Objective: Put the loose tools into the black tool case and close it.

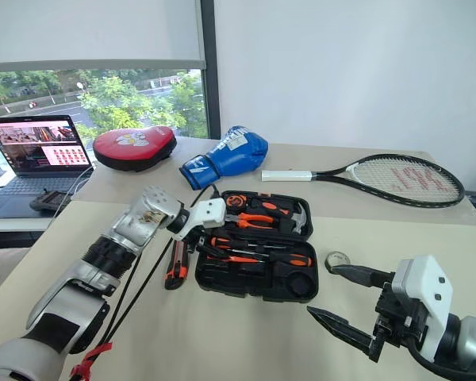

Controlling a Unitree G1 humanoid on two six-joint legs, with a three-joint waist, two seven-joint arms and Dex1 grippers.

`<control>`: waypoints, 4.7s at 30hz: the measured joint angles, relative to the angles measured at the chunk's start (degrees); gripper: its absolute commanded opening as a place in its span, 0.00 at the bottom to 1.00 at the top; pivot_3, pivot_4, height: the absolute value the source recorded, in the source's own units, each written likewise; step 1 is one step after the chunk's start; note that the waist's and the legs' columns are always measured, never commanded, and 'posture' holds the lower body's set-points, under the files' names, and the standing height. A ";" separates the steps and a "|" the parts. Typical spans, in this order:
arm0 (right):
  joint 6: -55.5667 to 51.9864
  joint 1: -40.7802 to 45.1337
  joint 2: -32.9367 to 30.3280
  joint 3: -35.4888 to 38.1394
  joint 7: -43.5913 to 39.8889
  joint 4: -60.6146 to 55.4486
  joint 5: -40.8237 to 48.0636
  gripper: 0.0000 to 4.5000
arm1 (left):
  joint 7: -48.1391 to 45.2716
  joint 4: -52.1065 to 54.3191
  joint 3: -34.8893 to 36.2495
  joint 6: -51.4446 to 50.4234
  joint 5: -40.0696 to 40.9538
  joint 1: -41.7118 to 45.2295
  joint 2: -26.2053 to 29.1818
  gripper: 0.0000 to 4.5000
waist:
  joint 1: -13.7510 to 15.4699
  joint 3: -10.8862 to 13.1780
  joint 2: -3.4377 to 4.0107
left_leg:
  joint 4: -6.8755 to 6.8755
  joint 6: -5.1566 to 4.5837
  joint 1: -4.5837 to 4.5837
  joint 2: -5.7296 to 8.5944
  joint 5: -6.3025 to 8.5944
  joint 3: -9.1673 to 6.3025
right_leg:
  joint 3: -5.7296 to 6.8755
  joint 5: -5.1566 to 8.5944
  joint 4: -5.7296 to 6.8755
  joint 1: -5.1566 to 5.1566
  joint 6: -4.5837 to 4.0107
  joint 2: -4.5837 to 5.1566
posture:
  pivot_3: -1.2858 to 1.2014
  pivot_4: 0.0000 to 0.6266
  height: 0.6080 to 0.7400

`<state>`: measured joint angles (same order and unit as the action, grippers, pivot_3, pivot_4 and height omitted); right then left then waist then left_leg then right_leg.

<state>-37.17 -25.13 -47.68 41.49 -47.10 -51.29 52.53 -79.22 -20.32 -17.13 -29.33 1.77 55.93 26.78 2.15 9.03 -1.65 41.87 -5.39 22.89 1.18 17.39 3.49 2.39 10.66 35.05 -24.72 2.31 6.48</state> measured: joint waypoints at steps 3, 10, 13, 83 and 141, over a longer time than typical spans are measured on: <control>0.11 0.18 0.10 -0.08 0.72 -0.05 0.02 1.00 | 7.00 7.95 8.19 -10.47 5.59 -4.59 -1.73 0.02 | -0.05 -0.02 0.03 | 0.00 0.02 -0.06 0.00 -0.01 0.00 | -0.04 0.01 0.00 0.05 0.02 0.02 | 0.52 0.24 1.00; 0.46 1.38 0.02 -0.60 1.55 0.00 0.00 1.00 | 23.31 16.48 11.68 -9.85 7.15 -19.47 -8.29 0.01 | 0.21 -0.01 0.03 | -0.01 0.30 -0.14 0.01 -0.15 -0.04 | -0.06 -0.02 -0.02 0.16 0.01 0.11 | 0.52 0.24 1.00; 0.47 1.66 -0.01 -0.72 1.81 -0.04 0.04 1.00 | 27.61 17.87 10.77 -7.20 6.10 -23.52 -9.23 0.01 | 0.25 -0.01 0.02 | -0.02 0.33 -0.14 0.01 -0.16 -0.06 | -0.10 -0.04 -0.04 0.16 -0.02 0.14 | 0.52 0.24 1.00; 2.27 1.62 -0.04 -4.56 1.38 1.38 -2.43 1.00 | 34.29 13.90 4.96 -5.89 13.58 -23.24 -8.38 0.01 | 0.28 -0.53 0.77 | -0.30 0.11 -0.48 -0.02 0.06 -0.08 | -0.09 0.10 -0.25 0.46 -0.16 0.55 | 0.52 0.24 1.00; 2.26 3.67 -0.41 -5.09 2.17 1.20 -1.75 1.00 | 28.28 13.77 3.18 0.52 10.19 -24.17 -3.20 0.01 | 0.52 -0.64 0.93 | -0.89 0.16 -0.64 0.01 0.02 -0.03 | -0.03 -0.03 -0.92 0.59 -0.11 0.39 | 0.52 0.24 1.00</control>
<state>-34.91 -21.46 -48.09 36.40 -44.93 -50.09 50.77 -50.95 -6.54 -13.95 -28.82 11.96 31.76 23.58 2.67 8.39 -0.72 40.97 -5.23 22.25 1.19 17.41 3.45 2.37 10.62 34.13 -24.13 2.20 6.86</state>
